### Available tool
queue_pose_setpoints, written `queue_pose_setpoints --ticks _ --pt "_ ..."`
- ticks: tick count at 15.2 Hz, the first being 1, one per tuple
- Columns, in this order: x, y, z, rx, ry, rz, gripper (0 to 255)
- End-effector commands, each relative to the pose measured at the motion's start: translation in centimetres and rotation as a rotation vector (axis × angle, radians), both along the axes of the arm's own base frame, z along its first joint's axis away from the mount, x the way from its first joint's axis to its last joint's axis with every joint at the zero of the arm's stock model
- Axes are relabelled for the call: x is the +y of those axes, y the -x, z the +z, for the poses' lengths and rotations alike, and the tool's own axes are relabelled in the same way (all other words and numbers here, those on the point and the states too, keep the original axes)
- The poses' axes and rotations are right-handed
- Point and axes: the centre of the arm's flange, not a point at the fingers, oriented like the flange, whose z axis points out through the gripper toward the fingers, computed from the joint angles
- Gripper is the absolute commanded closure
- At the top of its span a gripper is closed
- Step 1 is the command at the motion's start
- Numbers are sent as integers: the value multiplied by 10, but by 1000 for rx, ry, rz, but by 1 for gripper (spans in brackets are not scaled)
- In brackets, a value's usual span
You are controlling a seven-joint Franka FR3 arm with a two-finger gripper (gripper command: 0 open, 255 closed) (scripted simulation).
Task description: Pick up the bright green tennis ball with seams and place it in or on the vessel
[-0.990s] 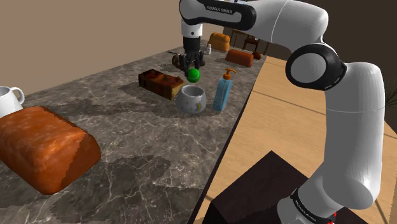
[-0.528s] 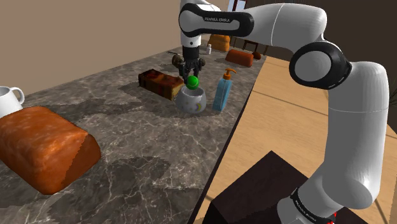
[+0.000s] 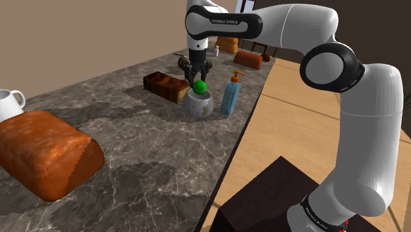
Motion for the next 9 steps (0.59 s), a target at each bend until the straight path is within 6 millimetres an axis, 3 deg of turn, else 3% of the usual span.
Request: queue_pose_setpoints --ticks 1,5,9 --pt "0 0 -1 1 0 0 0" --pt "0 0 -1 1 0 0 0" --pt "3 -6 49 0 0 0 0"
